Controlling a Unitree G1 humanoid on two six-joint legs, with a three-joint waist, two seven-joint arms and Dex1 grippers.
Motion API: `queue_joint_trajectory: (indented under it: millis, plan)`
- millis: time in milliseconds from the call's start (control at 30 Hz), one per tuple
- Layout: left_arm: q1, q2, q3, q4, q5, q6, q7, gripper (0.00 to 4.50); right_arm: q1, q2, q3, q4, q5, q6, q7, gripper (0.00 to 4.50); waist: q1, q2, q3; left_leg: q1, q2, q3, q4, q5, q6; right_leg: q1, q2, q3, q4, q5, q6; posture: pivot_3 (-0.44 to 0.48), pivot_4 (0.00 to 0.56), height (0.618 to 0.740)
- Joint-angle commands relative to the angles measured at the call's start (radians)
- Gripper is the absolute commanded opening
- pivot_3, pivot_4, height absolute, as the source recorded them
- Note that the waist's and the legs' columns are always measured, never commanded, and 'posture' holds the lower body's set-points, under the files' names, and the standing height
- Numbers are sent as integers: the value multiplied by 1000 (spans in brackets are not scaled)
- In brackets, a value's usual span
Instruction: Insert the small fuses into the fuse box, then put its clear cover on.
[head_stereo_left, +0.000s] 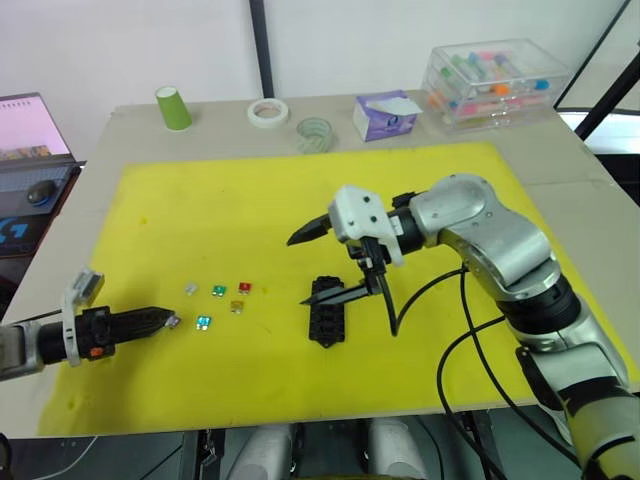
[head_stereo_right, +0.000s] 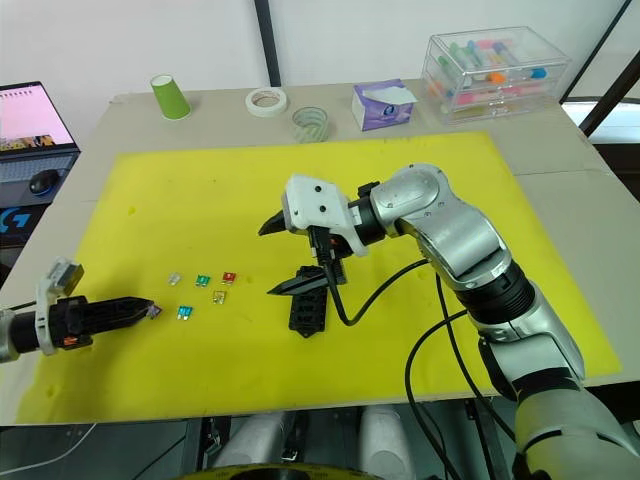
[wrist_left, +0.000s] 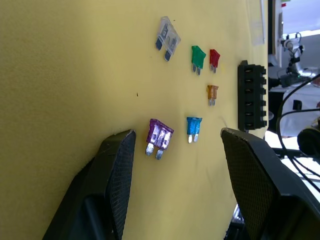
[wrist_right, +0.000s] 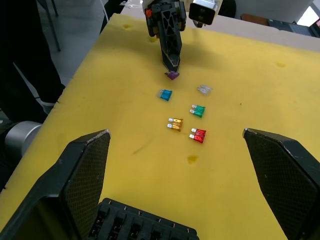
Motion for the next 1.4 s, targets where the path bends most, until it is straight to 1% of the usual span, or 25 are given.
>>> queue_joint_trajectory:
  millis: [33,167,433,467,500,600,1000,1067,1400]
  plan:
    - [-2,-9,-51,-3,14,-9,-13,2862,-12,2,-26,-37,10,-3,-7,4500,1,0,0,0,0,0,0,0,0,0,0,0,1,0,0,0,150,740]
    - [-4,-13,-81,-14,18,-27,-28,2862,-15,-2,-21,-33,1,-7,-10,4500,2,0,0,0,-1,0,0,0,0,0,-2,0,2,0,0,0,150,740]
    - [-15,-27,-83,5,31,-49,-29,2862,-15,-5,-24,-35,2,-5,-11,4500,3,0,0,0,-3,0,1,0,0,-2,-3,0,7,0,0,0,150,740]
    - [-15,-28,-83,5,31,-49,-28,2481,-15,-5,-24,-35,3,-4,-11,4500,3,0,0,0,-3,0,1,0,0,-3,-3,0,8,0,0,0,150,740]
    - [-15,-28,-83,5,32,-50,-28,2265,-15,-5,-24,-35,3,-3,-12,4500,3,0,0,0,-3,0,1,0,0,-3,-3,0,8,0,0,0,150,740]
    - [-15,-31,-79,8,36,-54,-20,1232,-15,-5,-24,-36,2,-4,-13,4500,2,0,0,0,-3,0,1,0,0,-3,-3,0,8,0,0,0,150,740]
    - [0,-21,-67,9,48,-67,-18,1232,-17,5,-19,-28,0,-14,-15,4500,0,0,0,0,-3,0,1,0,0,-4,-3,0,9,0,0,0,150,740]
    - [1,-20,-64,9,48,-68,-17,851,-18,6,-19,-26,0,-15,-14,4500,0,0,0,0,-3,0,1,0,0,-4,-3,0,9,0,0,0,150,740]
    - [18,-17,-47,0,46,-74,-10,851,-20,10,-17,-26,2,-18,-12,4500,-3,0,0,0,-3,0,1,0,0,-4,-3,0,9,0,0,0,150,740]
